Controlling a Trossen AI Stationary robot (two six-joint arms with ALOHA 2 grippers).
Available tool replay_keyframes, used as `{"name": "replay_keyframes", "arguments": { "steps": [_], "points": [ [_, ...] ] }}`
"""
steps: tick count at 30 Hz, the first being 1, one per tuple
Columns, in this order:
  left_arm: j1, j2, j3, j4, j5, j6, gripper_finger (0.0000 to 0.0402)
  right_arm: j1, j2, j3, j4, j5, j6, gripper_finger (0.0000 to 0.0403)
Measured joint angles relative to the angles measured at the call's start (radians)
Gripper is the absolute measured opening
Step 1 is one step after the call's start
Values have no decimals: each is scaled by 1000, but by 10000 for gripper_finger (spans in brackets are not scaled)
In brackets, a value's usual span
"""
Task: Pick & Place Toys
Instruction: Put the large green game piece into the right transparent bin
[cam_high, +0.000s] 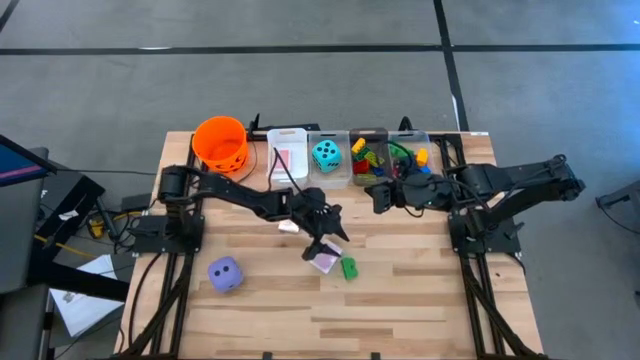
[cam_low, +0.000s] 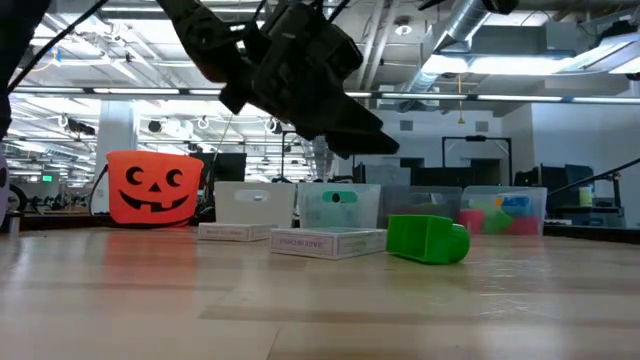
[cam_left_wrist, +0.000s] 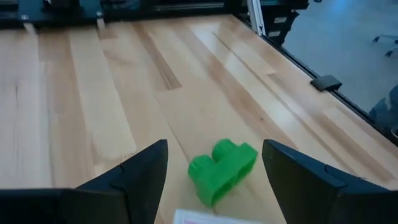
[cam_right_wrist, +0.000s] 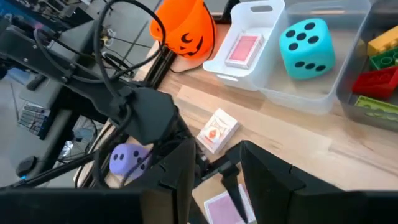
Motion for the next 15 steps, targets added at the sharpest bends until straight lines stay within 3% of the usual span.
{"name": "replay_keyframes", "arguments": {
  "steps": [15],
  "points": [
    [-6, 177, 150, 26, -4, -5, 253, 5, 1, 0, -11, -33, 2, 125]
  ]
}}
